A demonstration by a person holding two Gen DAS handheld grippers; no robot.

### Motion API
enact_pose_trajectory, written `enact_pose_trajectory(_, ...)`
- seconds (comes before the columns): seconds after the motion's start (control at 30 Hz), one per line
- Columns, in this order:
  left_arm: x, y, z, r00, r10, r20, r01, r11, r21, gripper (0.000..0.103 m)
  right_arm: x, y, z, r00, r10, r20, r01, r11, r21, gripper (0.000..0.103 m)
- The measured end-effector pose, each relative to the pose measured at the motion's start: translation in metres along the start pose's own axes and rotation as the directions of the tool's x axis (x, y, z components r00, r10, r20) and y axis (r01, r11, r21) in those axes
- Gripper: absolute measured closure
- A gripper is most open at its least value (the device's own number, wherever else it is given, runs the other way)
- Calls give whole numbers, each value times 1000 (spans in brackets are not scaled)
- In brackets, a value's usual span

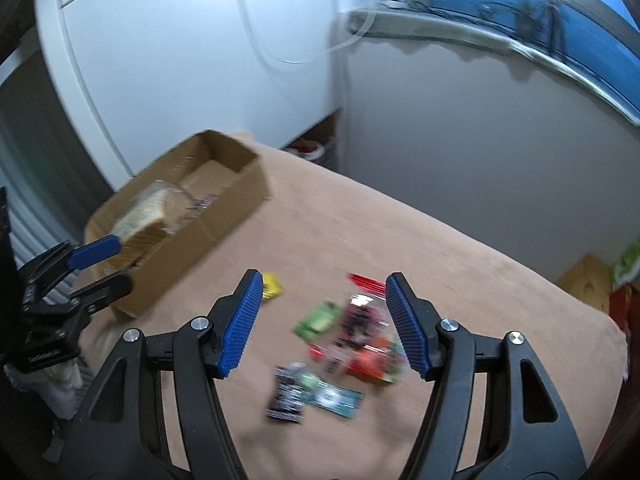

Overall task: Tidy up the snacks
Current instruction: 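Move both open tools back over the remaining snacks, then grasp the yellow candy packet with the left tool while the right tool grasps the red-topped clear bag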

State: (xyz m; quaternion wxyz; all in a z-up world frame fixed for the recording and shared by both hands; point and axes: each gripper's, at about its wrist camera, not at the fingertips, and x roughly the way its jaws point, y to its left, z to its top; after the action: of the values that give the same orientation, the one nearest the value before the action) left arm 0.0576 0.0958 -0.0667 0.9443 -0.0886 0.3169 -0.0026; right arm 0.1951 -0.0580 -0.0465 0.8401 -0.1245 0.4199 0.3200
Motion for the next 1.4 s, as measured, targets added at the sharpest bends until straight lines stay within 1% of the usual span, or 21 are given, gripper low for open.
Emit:
enact_pose_trajectory(0.03,2,-4,0,1000,-6,-3,6,1000,6,46,0,-7,-3,1000,-8,-4,8,1000,14,37)
enact_pose_trajectory(0.17,13,-19,-4,999,-31,-29,32,999,32,46,5,-26,-14,999,10,-36,-8,998,68,37)
enact_pose_trajectory(0.27,23,-27,-6,998,-44,-53,46,998,40,51,12,-38,-19,997,29,-68,-22,995,99,37)
enact_pose_trajectory(0.43,44,-35,-9,993,-62,-101,67,997,47,52,30,-45,-24,991,73,-116,-58,990,129,37)
enact_pose_trajectory(0.47,48,-36,-10,992,-63,-111,69,997,45,54,34,-44,-24,989,79,-123,-63,989,131,37)
enact_pose_trajectory(0.63,69,-39,-10,983,-69,-170,78,996,46,58,56,-42,-27,978,123,-170,-100,985,139,37)
enact_pose_trajectory(0.7,78,-40,-10,981,-47,-186,59,997,59,61,62,-41,-28,975,129,-180,-105,985,139,38)
enact_pose_trajectory(0.73,81,-40,-11,981,-39,-191,51,997,61,61,65,-41,-28,973,136,-184,-110,984,142,44)
enact_pose_trajectory(0.8,88,-39,-11,979,-29,-202,42,997,64,61,70,-41,-28,971,142,-192,-114,982,148,49)
enact_pose_trajectory(1.0,102,-41,-12,974,-2,-224,21,996,82,61,80,-39,-27,967,150,-205,-121,982,147,49)
enact_pose_trajectory(1.27,121,-38,-17,966,11,-257,8,997,71,61,92,-35,-24,966,133,-221,-104,985,137,50)
enact_pose_trajectory(1.33,124,-36,-18,964,8,-264,9,998,64,65,96,-32,-22,966,122,-228,-95,987,127,50)
enact_pose_trajectory(1.37,125,-35,-18,965,11,-262,5,998,62,68,98,-31,-21,965,117,-233,-90,988,123,52)
enact_pose_trajectory(1.4,125,-34,-18,966,11,-260,4,998,57,69,102,-29,-19,965,106,-242,-80,990,117,57)
